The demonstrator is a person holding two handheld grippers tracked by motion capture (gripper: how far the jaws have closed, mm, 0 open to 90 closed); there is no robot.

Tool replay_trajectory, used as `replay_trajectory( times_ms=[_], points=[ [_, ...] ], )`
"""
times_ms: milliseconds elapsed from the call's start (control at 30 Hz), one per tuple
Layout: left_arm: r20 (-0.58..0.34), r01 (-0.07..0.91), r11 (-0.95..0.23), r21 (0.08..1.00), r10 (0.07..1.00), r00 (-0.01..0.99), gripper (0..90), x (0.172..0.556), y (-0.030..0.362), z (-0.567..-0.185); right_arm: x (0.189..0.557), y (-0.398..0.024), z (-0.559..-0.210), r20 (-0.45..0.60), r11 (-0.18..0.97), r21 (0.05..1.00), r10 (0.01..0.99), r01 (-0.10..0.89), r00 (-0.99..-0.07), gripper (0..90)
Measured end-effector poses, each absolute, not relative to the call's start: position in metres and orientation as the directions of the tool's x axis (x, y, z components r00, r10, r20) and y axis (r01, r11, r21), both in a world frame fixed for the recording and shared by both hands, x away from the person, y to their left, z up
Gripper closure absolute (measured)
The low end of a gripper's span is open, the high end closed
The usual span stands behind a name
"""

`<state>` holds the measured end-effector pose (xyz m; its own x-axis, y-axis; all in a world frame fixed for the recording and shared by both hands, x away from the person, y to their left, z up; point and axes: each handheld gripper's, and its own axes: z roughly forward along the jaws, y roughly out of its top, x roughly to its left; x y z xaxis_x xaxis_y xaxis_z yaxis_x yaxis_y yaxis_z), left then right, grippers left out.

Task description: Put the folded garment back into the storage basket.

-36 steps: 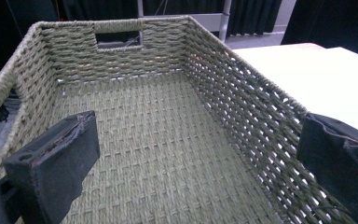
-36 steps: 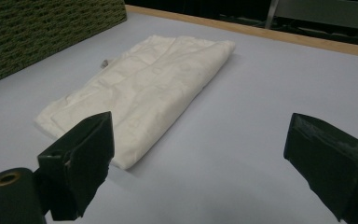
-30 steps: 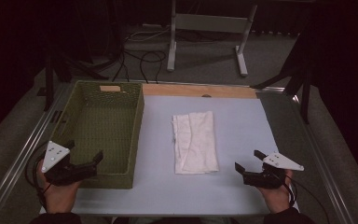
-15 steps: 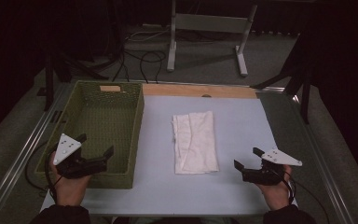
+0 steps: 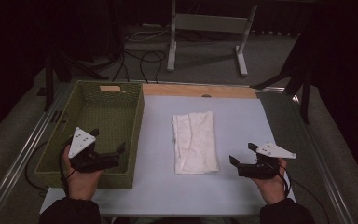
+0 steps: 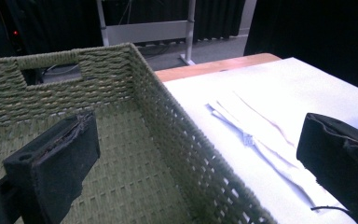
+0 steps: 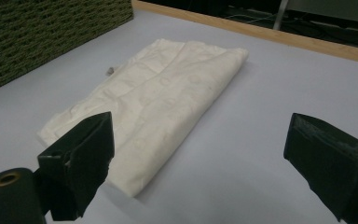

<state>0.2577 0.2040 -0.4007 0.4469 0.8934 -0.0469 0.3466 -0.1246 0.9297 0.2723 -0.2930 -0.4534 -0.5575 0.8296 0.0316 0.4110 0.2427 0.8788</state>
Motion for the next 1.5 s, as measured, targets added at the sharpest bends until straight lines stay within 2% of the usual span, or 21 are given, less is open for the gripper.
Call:
replay_trajectory(
  times_ms=[533, 833, 1300, 1500],
  points=[
    [-0.037, 0.356, -0.165, 0.920, 0.866, 0.498, 0.0, 0.278, 0.163, -0.397, 0.281, -0.280, -0.453, 0.037, 0.255, 0.871, 0.818, 0.420, -0.574, 8.2],
    [-0.063, 0.368, -0.159, 0.916, 0.849, 0.524, 0.0, 0.288, 0.140, -0.398, 0.286, -0.274, -0.451, 0.038, 0.258, 0.870, 0.815, 0.420, -0.579, 8.2],
    [-0.071, 0.374, -0.172, 0.911, 0.829, 0.554, 0.0, 0.292, 0.111, -0.399, 0.293, -0.264, -0.451, 0.045, 0.259, 0.868, 0.808, 0.423, -0.587, 8.2],
    [-0.064, 0.368, -0.189, 0.910, 0.815, 0.577, 0.0, 0.293, 0.085, -0.401, 0.296, -0.260, -0.453, 0.055, 0.252, 0.869, 0.805, 0.425, -0.591, 8.2]
  ],
)
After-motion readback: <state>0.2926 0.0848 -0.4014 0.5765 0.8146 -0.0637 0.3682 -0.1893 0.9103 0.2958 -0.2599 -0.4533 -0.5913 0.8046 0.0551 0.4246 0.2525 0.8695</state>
